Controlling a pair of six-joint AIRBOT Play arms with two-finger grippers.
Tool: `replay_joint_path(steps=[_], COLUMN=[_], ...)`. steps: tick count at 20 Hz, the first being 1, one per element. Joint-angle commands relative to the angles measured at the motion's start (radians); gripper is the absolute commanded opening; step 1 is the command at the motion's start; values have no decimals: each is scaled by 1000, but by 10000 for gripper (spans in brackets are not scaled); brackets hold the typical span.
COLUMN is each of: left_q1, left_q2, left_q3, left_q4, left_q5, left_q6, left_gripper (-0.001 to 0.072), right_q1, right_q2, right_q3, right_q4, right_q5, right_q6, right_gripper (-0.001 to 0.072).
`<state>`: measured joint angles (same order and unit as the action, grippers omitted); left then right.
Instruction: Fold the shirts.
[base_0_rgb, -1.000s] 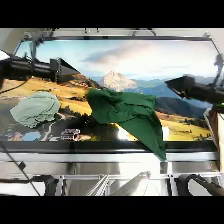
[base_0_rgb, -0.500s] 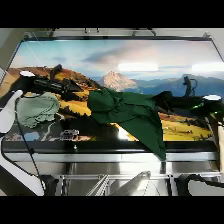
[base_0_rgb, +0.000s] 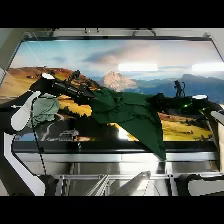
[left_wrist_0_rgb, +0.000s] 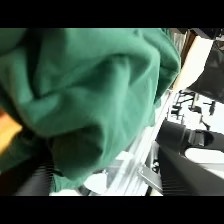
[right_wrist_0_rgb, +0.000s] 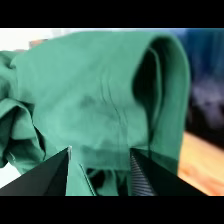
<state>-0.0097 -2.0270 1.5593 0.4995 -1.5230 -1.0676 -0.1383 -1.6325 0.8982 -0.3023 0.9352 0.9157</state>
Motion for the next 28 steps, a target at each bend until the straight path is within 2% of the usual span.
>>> replay_joint_path(steps=[1, 2, 3, 4, 8, 10, 14, 21, 22, 23, 24, 25, 26, 28], left_q1=[-23, -31, -33, -40, -23, -5, 14, 2, 2, 2, 2, 12, 26, 74], left_q2=[-3, -3, -3, -3, -2, -2, -2, -3, -3, -3, -2, 3, 13, 67], left_q3=[40, 47, 47, 47, 47, 47, 47, 47, 47, 47, 47, 47, 47, 47], left_q4=[-4, -3, -6, -6, -6, -6, -6, -5, -5, -5, -9, -43, -121, -388], left_q5=[34, 39, 40, 40, 34, 29, 2, 6, 8, 8, 3, -21, -55, -143], left_q6=[4, 4, 5, 7, 8, 8, 8, 8, 8, 8, 8, 9, 22, 56], left_gripper=[396, 266, 78, 20, 20, 20, 20, 20, 20, 20, 20, 20, 19, 18], right_q1=[27, 33, 37, 40, 0, -67, -127, 13, 29, 41, 45, 44, 33, -10], right_q2=[-43, -62, -77, -80, -45, -32, -48, -123, -137, -147, -148, -145, -130, -56], right_q3=[62, 88, 112, 127, 175, 176, 176, 192, 203, 218, 234, 258, 291, 369], right_q4=[52, 69, 83, 95, 92, 43, -170, -135, -93, -30, 47, 116, 168, 220], right_q5=[-20, -16, -10, -11, 55, 96, 106, -23, -27, -9, 31, 93, 170, 299], right_q6=[1, 1, 1, -3, -29, -19, 105, 106, 105, 77, 5, -48, -76, -82], right_gripper=[261, 134, 19, 19, 32, 430, 432, 432, 420, 247, 61, 20, 19, 18])
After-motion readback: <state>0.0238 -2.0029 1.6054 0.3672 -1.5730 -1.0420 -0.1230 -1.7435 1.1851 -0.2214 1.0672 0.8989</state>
